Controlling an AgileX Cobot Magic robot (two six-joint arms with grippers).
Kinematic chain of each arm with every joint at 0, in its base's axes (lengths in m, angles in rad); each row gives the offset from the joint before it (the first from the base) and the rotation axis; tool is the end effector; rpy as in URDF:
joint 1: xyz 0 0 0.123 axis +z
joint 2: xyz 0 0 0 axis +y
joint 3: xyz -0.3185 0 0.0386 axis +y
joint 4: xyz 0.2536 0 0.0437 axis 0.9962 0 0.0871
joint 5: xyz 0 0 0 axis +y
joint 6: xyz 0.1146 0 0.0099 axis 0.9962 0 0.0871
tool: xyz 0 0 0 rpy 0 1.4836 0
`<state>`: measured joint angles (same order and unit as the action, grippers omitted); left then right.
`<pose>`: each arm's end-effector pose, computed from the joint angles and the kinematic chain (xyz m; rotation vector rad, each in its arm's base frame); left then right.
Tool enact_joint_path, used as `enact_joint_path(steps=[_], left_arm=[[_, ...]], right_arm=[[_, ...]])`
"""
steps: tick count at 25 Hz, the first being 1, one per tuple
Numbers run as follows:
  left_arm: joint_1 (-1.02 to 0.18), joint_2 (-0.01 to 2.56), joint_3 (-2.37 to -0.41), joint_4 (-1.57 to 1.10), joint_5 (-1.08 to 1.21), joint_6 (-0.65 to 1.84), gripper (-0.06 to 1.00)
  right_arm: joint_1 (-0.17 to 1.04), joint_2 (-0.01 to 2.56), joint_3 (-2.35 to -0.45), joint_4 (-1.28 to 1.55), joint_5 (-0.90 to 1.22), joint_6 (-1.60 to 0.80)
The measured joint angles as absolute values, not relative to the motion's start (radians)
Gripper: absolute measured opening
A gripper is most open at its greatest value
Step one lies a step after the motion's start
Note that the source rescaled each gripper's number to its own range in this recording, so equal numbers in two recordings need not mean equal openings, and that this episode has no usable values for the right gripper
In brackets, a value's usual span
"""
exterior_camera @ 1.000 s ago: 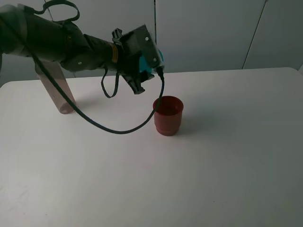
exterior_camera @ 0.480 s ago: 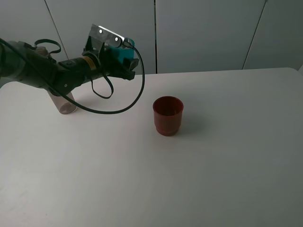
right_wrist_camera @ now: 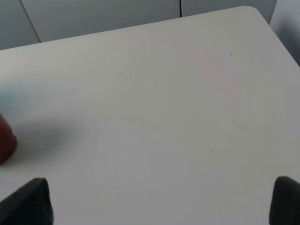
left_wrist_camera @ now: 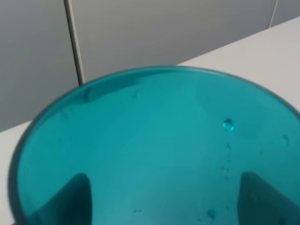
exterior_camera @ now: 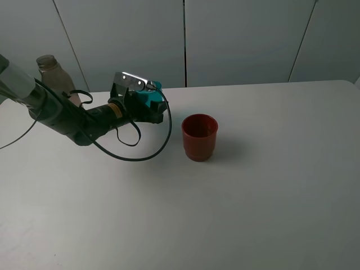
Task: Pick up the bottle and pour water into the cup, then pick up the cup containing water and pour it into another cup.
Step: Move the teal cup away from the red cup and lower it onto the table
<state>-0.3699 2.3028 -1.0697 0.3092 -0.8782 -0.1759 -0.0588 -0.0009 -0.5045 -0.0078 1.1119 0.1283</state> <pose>0.4321 -0.1964 0.0770 0.5297 1.8031 -0.4577 -0.0180 0.0003 0.2651 0.1959 2.0810 0.0327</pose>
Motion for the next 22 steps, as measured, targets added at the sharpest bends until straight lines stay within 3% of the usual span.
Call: enact_joint_path(steps=[15,16,17,18,20,22], left_arm=[[-0.37,2.357,-1.07,0.323,-0.915,-0.176,0.1],[-0.37,2.357,-1.07,0.323,-0.915,-0.176,0.18],[-0.37,2.357,-1.07,0.323,-0.915,-0.176,0.52],[-0.37,2.357,-1.07,0.325,-0.907,-0.176,0.78],[-0.37,2.343,-1.07,0.325,-0.894,-0.178,0.91],[-0.37,2.318,-1.07,0.327,-0.888,-0.18,0.94]], right_arm=[[-0.059,-0.001,-0.504,-0.008,1.112,0.128],[-0.059,-0.001,-0.504,-0.008,1.112,0.128],[-0.059,-0.001,-0.504,-0.008,1.112,0.128],[-0.059,-0.001,-0.504,-0.008,1.112,0.128],[-0.059,-0.001,-0.504,-0.008,1.112,0.128],[-0.059,-0.001,-0.504,-0.008,1.112,0.128]])
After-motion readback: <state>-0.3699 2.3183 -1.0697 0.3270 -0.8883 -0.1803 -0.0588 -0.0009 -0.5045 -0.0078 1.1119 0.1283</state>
